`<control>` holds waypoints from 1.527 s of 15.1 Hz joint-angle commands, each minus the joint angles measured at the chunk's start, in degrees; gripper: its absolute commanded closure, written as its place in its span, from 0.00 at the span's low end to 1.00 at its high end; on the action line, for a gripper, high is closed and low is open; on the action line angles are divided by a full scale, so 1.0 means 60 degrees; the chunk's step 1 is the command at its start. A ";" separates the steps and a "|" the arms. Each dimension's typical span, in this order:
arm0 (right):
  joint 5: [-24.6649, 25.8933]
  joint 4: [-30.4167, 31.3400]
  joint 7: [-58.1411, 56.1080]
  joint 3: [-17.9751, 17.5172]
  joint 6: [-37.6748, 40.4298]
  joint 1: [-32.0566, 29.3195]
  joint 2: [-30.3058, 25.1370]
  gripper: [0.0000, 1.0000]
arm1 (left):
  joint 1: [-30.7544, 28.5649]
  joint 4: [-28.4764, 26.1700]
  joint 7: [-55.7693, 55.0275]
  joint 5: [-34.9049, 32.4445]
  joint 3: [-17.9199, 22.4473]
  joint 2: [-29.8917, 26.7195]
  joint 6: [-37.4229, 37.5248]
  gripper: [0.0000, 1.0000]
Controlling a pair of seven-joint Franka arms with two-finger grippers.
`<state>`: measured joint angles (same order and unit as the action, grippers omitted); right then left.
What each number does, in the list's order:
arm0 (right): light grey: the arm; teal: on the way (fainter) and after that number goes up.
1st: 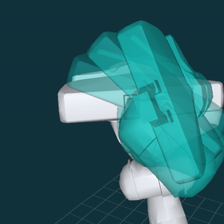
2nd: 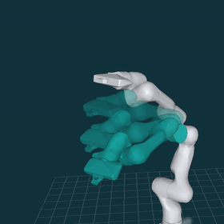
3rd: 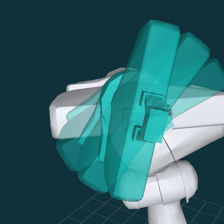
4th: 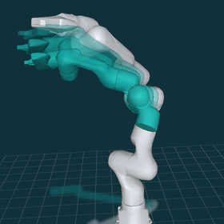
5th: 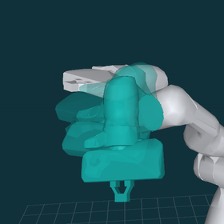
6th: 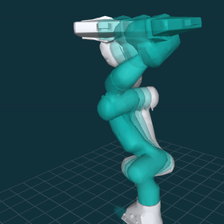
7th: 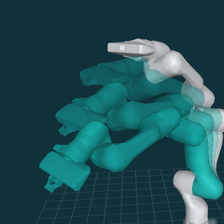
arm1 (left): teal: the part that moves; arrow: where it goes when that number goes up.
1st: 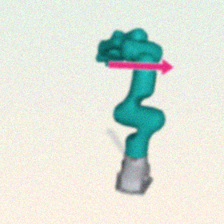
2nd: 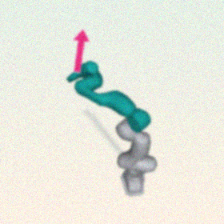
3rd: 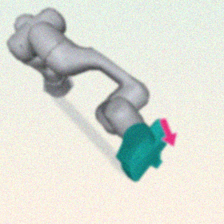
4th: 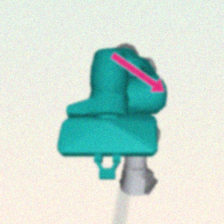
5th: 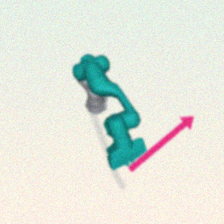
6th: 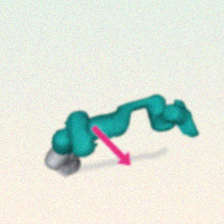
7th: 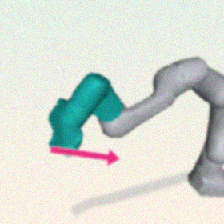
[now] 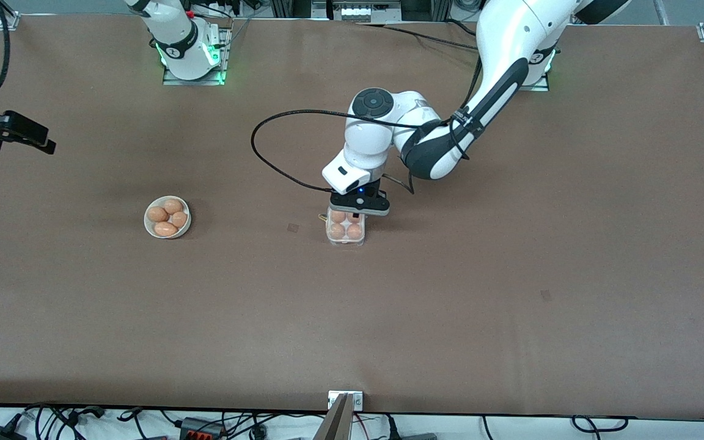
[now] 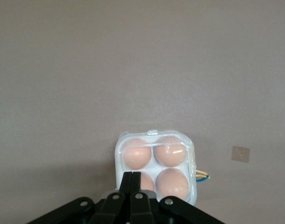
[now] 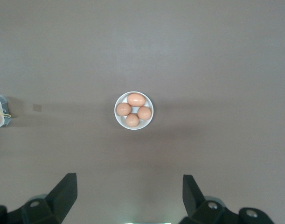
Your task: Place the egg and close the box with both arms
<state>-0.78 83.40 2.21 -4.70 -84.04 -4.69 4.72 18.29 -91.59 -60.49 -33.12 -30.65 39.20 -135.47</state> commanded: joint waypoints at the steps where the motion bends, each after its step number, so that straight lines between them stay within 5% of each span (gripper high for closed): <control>1: 0.0013 0.0177 0.0043 -0.0007 -0.0085 0.0152 -0.0099 0.00 | 0.0013 0.0030 0.0002 -0.0164 -0.0136 -0.0219 0.1069 0.99; 5: 0.0086 0.0206 0.0043 -0.0007 -0.0070 0.0152 -0.0157 0.00 | -0.0017 0.0103 0.0542 -0.0193 -0.0165 -0.0848 0.3557 0.99; 9: 0.0262 0.0148 0.0013 -0.0007 -0.0070 0.0152 -0.0128 0.00 | -0.0060 0.0133 0.3716 -0.0208 -0.0122 -0.1507 0.6153 0.99; 16: 0.0292 0.0060 -0.0016 -0.0007 -0.0070 0.0152 -0.0069 0.00 | -0.2387 0.1068 0.8963 -0.0048 -0.0194 -0.2036 0.6932 0.94; 21: 0.0306 0.0045 -0.0016 -0.0007 -0.0085 0.0181 -0.0069 0.00 | -0.3939 0.2722 1.0679 0.2116 -0.0151 -0.2036 0.8468 0.88; 23: 0.0321 0.0045 -0.0016 -0.0007 -0.0085 0.0210 -0.0055 0.00 | -0.4467 0.3266 1.0974 0.3215 -0.0034 -0.2080 0.9172 0.77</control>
<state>0.47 83.66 2.27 -4.67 -84.27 -3.67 4.76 -5.73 -75.89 2.48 -19.28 -30.88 26.68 -84.86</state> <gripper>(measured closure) 0.000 0.859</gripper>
